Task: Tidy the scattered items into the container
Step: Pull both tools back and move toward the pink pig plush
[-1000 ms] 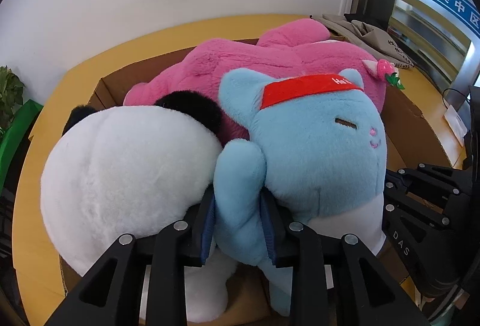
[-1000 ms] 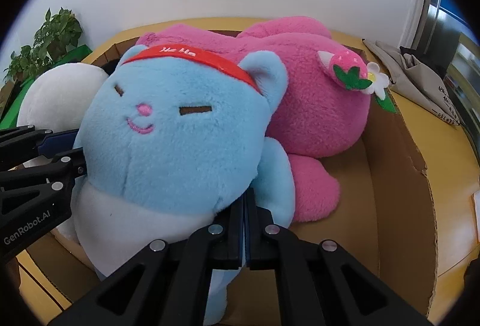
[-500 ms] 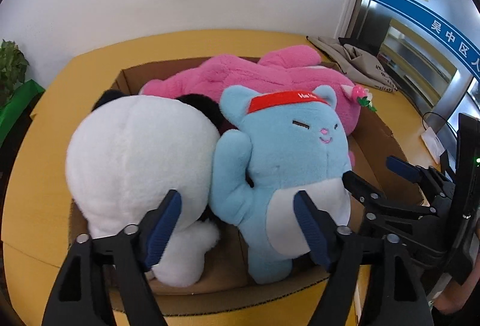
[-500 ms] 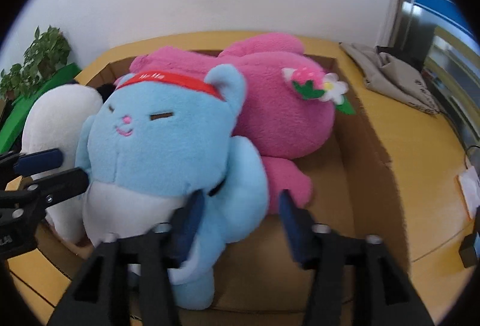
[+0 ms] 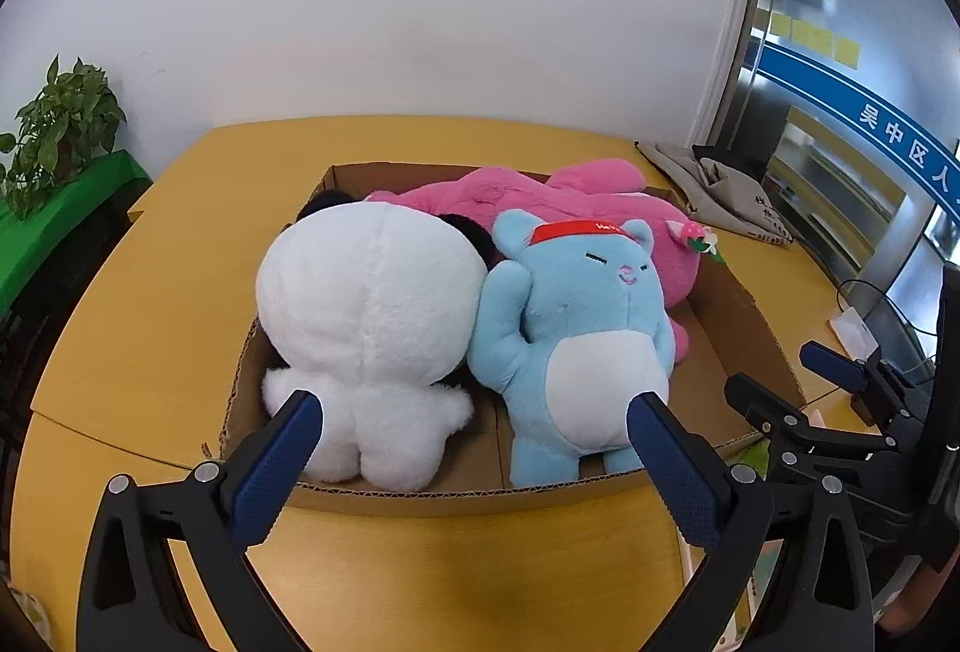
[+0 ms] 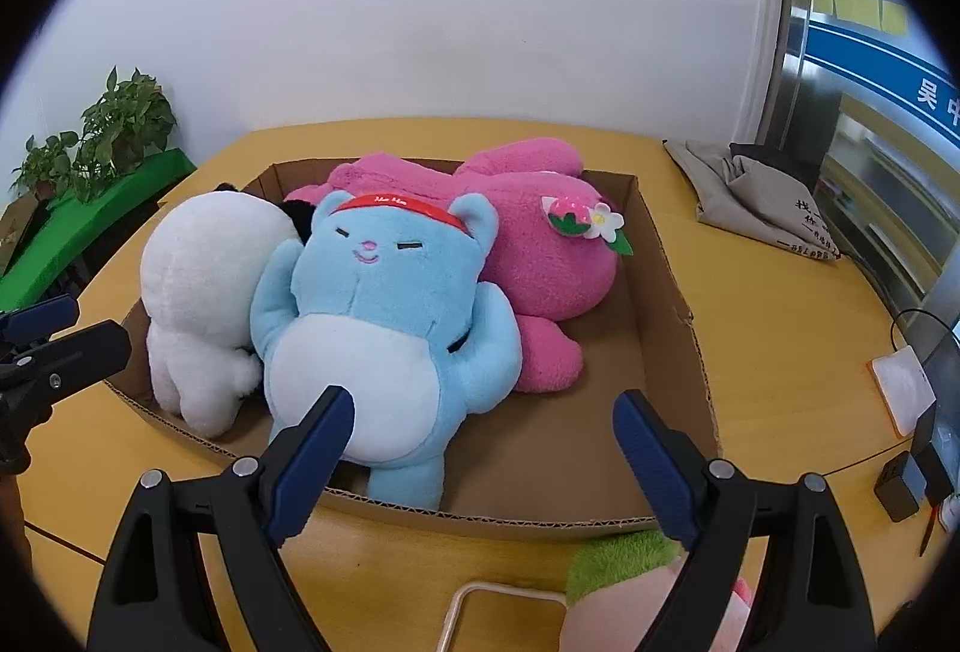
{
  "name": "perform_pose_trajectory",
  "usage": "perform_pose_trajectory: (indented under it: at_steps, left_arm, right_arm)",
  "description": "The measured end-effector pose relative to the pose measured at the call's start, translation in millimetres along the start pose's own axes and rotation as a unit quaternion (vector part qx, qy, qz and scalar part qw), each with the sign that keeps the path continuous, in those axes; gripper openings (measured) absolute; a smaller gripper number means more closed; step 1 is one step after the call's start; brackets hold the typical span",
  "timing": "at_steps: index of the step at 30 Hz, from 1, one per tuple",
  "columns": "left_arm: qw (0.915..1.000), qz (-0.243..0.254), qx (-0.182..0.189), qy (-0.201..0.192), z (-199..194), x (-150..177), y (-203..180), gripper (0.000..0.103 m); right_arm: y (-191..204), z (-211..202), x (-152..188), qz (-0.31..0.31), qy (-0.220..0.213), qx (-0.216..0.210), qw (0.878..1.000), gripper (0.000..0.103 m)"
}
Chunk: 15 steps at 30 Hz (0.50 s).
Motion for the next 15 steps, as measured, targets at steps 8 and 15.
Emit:
perform_pose_trajectory:
  at_steps: [8,15]
  left_arm:
    - [0.9999,0.001,0.003,0.009,-2.9,9.6,3.2,0.103]
    - [0.9999,0.004,0.006,0.014,-2.2,14.0,-0.2,0.103]
  right_arm:
    - [8.9,-7.5,4.8,-0.002,0.003,-0.001,1.0,0.088]
    - [12.0,-6.9,8.6,-0.001,0.008,-0.005,1.0,0.088]
Point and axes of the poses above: each gripper's, at about its wrist camera, not at the fingertips, and z roughly the way its jaws point, y to its left, x to its underside, the point moved 10 cm from there along z, roughly the way its jaws point, and after that the axes turned 14 degrees about -z, right-handed, at the moved point
